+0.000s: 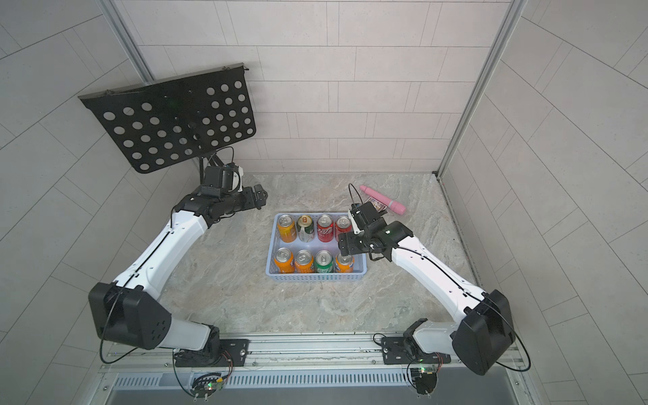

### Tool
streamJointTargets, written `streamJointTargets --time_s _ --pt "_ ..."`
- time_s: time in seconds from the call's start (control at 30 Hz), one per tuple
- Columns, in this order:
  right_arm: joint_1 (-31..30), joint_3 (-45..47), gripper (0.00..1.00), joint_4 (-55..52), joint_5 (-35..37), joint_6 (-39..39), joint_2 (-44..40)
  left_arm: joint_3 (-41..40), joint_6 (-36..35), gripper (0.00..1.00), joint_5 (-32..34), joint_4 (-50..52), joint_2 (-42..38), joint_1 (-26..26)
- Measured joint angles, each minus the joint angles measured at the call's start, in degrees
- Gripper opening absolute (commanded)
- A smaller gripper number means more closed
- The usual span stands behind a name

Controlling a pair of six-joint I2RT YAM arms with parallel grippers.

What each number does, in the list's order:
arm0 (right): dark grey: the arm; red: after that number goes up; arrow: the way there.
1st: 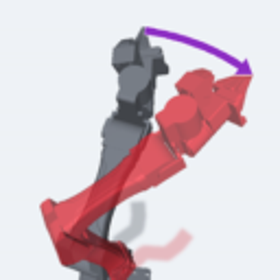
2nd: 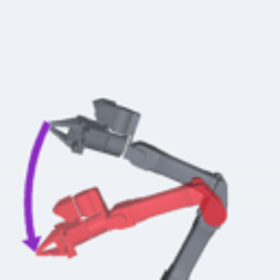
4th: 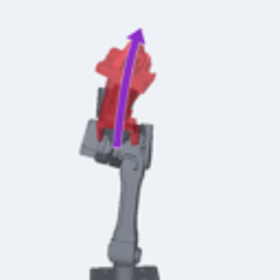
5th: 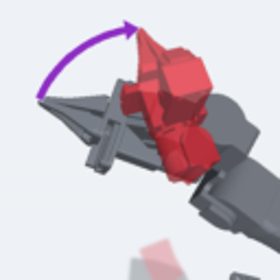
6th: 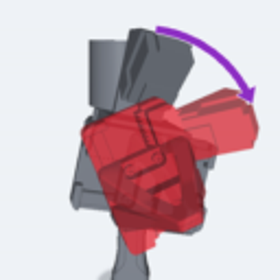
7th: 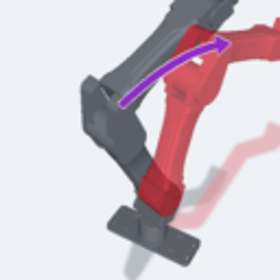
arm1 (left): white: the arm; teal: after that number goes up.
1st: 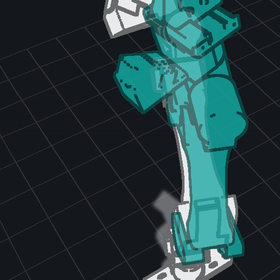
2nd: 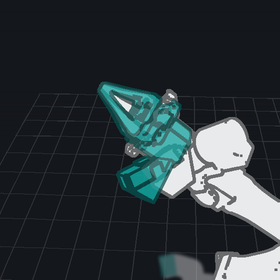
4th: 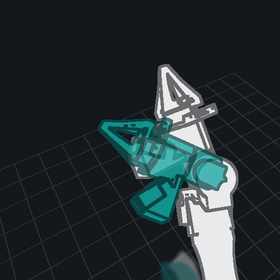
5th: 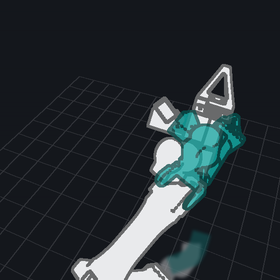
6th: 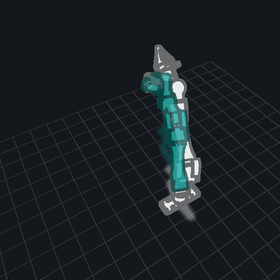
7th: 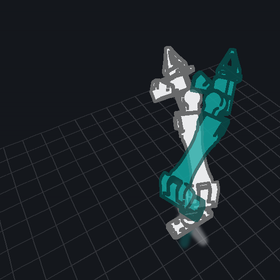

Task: Take out the drinks from the basket
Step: Pick up the drink from the basket.

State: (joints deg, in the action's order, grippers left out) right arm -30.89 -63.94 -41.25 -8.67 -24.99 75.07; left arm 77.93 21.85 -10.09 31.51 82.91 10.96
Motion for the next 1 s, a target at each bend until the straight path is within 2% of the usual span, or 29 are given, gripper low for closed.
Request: streamJointTargets --time_s 0.27,1.0 --pt "-2.47 -0.39 0.87 -1.62 2.49 -0.35 1.99 -0.11 -0.02 1.00 0.02 -0.13 0.00 0.22" --pt "-5.97 0.66 0.87 -1.81 3.98 -0.55 7.80 -0.20 0.00 1.00 1.40 -0.11 0.02 0.33"
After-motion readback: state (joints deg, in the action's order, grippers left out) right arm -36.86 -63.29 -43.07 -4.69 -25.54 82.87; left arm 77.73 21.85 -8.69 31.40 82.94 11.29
